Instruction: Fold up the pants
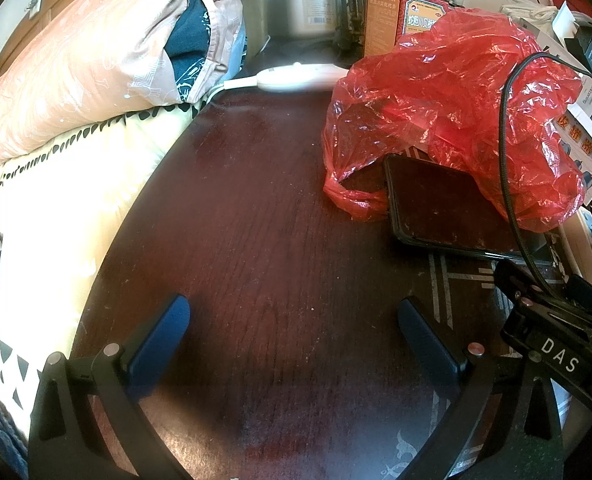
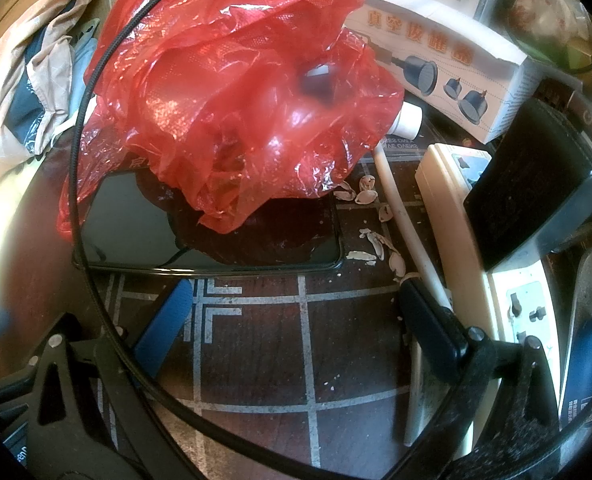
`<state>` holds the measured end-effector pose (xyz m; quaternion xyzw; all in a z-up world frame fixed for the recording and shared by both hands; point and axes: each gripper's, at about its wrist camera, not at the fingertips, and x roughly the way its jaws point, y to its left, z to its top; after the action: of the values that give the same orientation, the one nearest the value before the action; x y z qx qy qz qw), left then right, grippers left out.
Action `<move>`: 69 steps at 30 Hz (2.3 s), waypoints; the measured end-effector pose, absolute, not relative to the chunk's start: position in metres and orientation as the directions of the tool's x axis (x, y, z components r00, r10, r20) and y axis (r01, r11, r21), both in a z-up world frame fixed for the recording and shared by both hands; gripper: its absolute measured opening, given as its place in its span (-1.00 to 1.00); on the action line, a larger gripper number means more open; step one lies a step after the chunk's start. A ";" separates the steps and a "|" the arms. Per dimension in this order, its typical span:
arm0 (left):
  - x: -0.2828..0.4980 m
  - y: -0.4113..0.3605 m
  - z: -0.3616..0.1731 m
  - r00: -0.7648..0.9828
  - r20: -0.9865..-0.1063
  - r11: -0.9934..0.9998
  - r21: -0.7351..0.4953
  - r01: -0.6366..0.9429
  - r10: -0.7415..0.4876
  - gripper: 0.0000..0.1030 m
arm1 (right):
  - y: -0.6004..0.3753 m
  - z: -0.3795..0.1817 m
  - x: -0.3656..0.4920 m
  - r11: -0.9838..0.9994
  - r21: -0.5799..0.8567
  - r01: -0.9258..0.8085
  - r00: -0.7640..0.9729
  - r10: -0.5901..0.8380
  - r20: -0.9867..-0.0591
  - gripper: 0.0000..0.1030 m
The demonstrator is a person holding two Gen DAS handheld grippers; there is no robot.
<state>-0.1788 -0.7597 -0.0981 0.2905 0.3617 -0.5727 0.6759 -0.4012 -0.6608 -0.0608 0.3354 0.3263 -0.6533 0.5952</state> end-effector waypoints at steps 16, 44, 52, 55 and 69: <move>-0.179 -0.760 -0.098 0.082 -0.822 0.175 -0.022 0.984 -0.564 1.00 | -0.659 -0.060 -0.400 -0.078 -0.027 0.997 -0.066 -0.559 -0.827 1.00; -0.179 -0.760 -0.098 0.082 -0.822 0.175 -0.021 0.984 -0.564 1.00 | -0.657 -0.061 -0.395 -0.075 -0.025 0.997 -0.062 -0.560 -0.826 1.00; -0.179 -0.760 -0.098 0.083 -0.822 0.175 -0.021 0.984 -0.564 1.00 | -0.656 -0.060 -0.396 -0.075 -0.025 0.997 -0.062 -0.560 -0.826 1.00; -0.179 -0.760 -0.098 0.083 -0.822 0.175 -0.021 0.984 -0.564 1.00 | -0.655 -0.059 -0.396 -0.074 -0.025 0.997 -0.062 -0.560 -0.826 1.00; -0.179 -0.760 -0.098 0.082 -0.822 0.175 -0.021 0.984 -0.564 1.00 | -0.655 -0.060 -0.393 -0.074 -0.025 0.997 -0.062 -0.559 -0.826 1.00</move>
<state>-0.1789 -0.7597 -0.0981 0.2906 0.3616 -0.5727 0.6758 -0.3928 -0.6545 -0.0599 0.3353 0.3262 -0.6518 0.5970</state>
